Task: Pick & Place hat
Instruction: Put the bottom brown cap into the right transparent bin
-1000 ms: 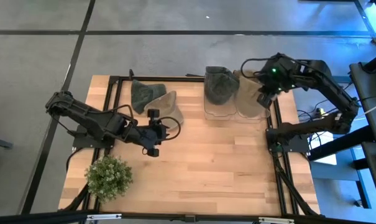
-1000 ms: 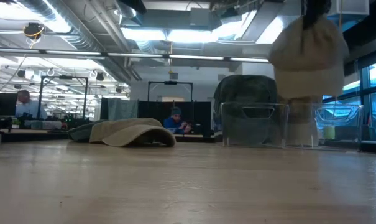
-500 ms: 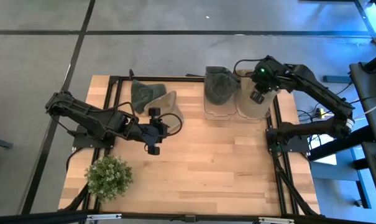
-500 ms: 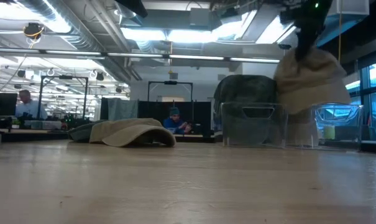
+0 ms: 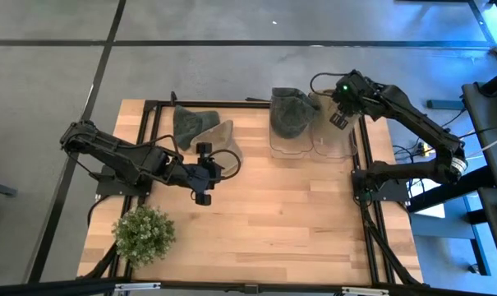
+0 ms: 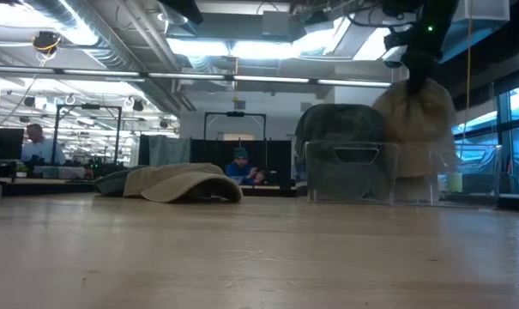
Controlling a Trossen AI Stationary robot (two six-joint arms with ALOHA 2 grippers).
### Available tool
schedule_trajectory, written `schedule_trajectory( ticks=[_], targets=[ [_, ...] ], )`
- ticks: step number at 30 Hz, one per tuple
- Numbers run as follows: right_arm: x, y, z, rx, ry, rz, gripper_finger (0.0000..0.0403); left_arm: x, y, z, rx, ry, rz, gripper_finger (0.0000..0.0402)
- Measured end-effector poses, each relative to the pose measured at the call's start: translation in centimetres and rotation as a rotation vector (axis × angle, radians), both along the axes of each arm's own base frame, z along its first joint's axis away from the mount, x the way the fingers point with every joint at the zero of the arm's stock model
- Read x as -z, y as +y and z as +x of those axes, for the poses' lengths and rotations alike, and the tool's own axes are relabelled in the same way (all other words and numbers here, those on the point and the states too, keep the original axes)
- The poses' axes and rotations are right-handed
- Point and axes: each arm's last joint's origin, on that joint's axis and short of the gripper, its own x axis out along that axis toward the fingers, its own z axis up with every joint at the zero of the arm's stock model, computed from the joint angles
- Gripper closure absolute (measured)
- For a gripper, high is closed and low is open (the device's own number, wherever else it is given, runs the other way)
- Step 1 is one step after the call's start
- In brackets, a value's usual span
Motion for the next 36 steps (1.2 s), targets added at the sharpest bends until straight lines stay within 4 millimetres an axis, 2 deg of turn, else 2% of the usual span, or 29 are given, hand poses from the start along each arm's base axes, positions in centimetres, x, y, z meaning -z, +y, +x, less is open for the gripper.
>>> schedule_trajectory(
  ticks=[5, 10, 20, 24, 28, 36],
  targets=[
    [-1.0, -0.3, 0.4, -0.029, -0.059, -0.054, 0.0350, 0.0, 0.0, 0.0, -0.004, -0.001, 0.010, 0.0290],
    [0.0, -0.4, 0.6, -0.039, -0.090, 0.013, 0.0350, 0.0, 0.0, 0.0, -0.007, -0.003, 0.005, 0.0290],
    [2.9, -0.6, 0.3, -0.001, 0.003, 0.050, 0.0350, 0.0, 0.0, 0.0, -0.008, -0.003, 0.004, 0.0290],
    [2.8, -0.7, -0.2, 0.073, 0.118, -0.037, 0.0350, 0.0, 0.0, 0.0, -0.008, -0.003, 0.003, 0.0290],
    [2.2, -0.7, -0.4, 0.050, 0.189, -0.066, 0.0350, 0.0, 0.0, 0.0, -0.008, -0.003, 0.003, 0.0290],
    [2.5, -0.6, 0.2, -0.006, 0.047, 0.052, 0.0350, 0.0, 0.0, 0.0, -0.007, -0.003, 0.003, 0.0290]
  ],
)
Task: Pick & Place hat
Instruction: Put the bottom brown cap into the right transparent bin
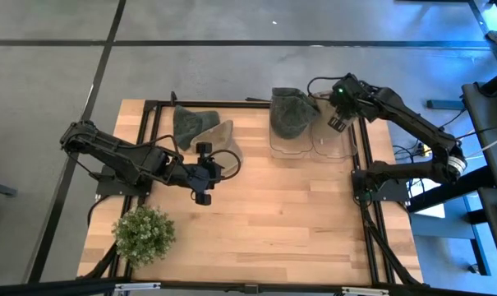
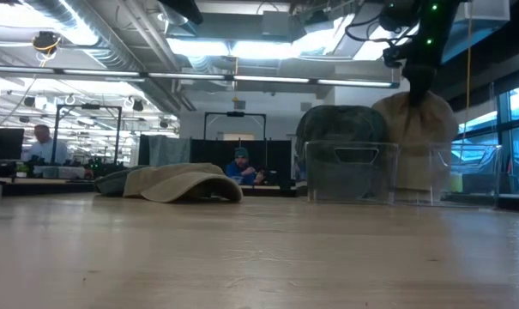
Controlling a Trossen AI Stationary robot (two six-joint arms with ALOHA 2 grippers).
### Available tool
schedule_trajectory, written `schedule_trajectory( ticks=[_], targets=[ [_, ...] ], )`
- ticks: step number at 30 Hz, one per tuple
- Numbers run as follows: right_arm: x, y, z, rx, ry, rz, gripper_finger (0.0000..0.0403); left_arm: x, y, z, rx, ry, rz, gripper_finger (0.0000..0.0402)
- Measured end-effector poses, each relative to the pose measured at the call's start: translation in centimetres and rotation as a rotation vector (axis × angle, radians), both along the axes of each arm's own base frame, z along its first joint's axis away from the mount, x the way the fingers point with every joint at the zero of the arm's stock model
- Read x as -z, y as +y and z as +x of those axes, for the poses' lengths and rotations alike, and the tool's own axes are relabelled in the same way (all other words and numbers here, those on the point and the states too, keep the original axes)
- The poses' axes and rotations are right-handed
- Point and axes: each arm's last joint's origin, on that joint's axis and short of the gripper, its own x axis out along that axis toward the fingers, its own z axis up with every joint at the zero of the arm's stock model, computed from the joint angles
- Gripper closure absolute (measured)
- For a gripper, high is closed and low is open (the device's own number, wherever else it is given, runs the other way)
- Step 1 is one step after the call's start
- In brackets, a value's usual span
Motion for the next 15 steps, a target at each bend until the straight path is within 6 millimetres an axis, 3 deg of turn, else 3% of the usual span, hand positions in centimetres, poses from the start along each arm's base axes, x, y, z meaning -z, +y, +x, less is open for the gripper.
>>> schedule_trajectory(
  ticks=[15],
  targets=[
    [1.2, -1.3, 0.9, 0.048, 0.122, -0.026, 0.0350, 0.0, 0.0, 0.0, -0.012, -0.007, -0.014, 0.0290]
  ],
)
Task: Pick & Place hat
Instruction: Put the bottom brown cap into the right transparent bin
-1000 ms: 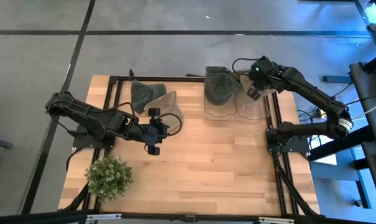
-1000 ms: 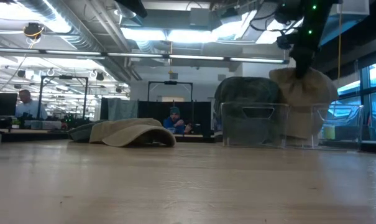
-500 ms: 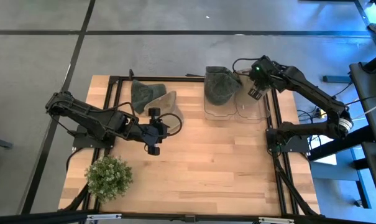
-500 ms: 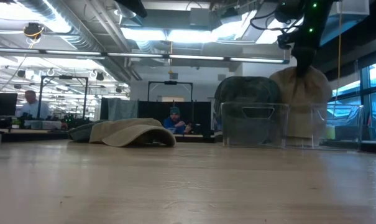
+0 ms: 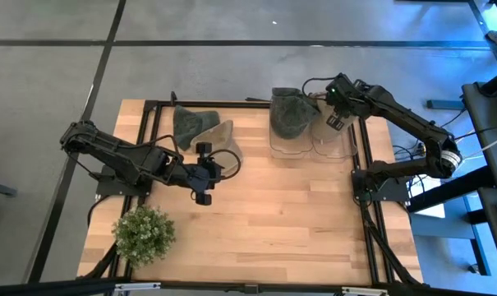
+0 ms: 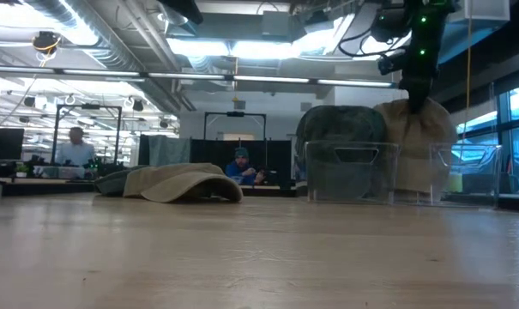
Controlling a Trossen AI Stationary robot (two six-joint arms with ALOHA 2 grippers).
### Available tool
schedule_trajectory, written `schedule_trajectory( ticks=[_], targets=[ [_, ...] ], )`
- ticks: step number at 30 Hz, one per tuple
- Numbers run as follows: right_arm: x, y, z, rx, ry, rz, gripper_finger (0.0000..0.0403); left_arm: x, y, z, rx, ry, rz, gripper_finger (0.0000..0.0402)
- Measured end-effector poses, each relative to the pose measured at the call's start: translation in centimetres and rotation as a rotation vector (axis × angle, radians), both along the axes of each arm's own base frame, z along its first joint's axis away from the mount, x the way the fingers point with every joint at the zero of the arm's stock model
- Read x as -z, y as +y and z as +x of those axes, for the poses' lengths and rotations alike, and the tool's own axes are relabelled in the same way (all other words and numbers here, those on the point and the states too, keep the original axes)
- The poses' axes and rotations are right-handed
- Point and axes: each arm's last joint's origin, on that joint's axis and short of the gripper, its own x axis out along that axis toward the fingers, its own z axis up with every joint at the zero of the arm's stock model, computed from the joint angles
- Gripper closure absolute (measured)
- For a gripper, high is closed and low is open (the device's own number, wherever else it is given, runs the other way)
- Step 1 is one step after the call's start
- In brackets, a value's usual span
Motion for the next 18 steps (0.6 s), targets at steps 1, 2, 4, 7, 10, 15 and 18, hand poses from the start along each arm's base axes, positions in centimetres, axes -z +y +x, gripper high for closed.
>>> schedule_trajectory(
  ticks=[1, 2, 4, 7, 10, 15, 18],
  targets=[
    [-0.04, -0.02, -0.06, 0.008, 0.015, -0.016, 0.0349, 0.00, -0.01, 0.00, 0.001, 0.000, -0.002, 0.0290],
    [-0.11, -0.05, -0.11, 0.017, 0.028, -0.034, 0.0348, 0.00, -0.02, 0.00, 0.002, 0.000, -0.006, 0.0290],
    [-0.19, -0.10, -0.17, 0.031, 0.045, -0.057, 0.0342, 0.01, -0.03, 0.01, 0.002, 0.000, -0.013, 0.0290],
    [-0.15, -0.06, -0.12, 0.021, 0.028, -0.039, 0.0321, 0.02, -0.06, 0.01, 0.009, 0.002, -0.022, 0.0290],
    [-0.08, 0.01, -0.04, 0.008, 0.002, -0.013, 0.0301, 0.02, -0.07, 0.01, 0.011, 0.002, -0.024, 0.0290],
    [-0.03, 0.07, 0.06, -0.011, -0.028, 0.018, 0.0281, 0.02, -0.07, 0.01, 0.011, 0.002, -0.024, 0.0290],
    [-0.02, 0.08, 0.10, -0.016, -0.038, 0.024, 0.0261, 0.02, -0.07, 0.01, 0.011, 0.002, -0.024, 0.0290]
  ],
)
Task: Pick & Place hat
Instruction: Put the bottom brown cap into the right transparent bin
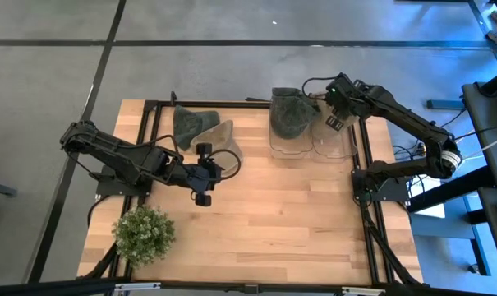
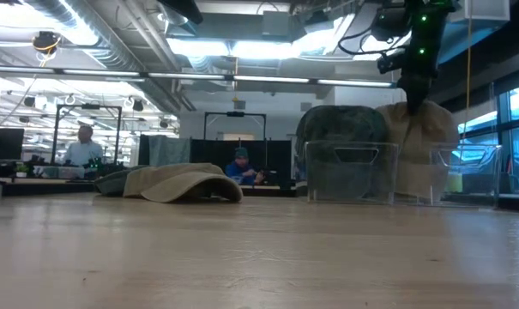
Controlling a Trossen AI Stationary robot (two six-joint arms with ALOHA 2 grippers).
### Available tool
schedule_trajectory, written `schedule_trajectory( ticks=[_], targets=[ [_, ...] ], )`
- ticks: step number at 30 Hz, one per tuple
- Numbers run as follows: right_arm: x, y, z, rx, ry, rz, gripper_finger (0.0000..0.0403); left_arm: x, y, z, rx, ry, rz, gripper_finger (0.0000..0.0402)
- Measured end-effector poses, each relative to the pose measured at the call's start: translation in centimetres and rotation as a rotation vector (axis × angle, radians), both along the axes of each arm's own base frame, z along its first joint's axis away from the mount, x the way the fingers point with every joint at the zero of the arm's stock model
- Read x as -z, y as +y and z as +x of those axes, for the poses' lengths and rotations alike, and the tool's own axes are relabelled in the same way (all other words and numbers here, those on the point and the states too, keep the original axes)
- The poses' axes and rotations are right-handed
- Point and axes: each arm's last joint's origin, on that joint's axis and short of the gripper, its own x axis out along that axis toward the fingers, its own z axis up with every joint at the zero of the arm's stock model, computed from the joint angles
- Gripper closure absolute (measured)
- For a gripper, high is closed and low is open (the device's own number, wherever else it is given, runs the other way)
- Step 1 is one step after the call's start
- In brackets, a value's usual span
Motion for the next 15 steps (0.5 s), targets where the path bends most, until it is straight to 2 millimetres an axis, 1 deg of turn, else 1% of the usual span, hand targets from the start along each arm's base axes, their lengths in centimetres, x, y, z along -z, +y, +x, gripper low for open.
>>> schedule_trajectory(
  ticks=[3, 7, 10, 15],
  targets=[
    [-0.07, -0.10, 0.04, 0.016, -0.007, -0.019, 0.0237, 0.00, 0.00, 0.00, 0.000, 0.000, 0.000, 0.0290],
    [-0.43, -0.39, -0.08, 0.097, 0.015, -0.124, 0.0214, 0.00, 0.00, 0.00, 0.000, 0.000, 0.000, 0.0290],
    [-0.65, -0.40, -0.12, 0.103, 0.013, -0.149, 0.0207, 0.00, 0.00, 0.00, 0.000, 0.000, 0.000, 0.0290],
    [-0.58, -0.34, -0.11, 0.094, 0.008, -0.132, 0.0206, 0.00, 0.00, 0.00, 0.000, 0.000, 0.000, 0.0290]
  ],
)
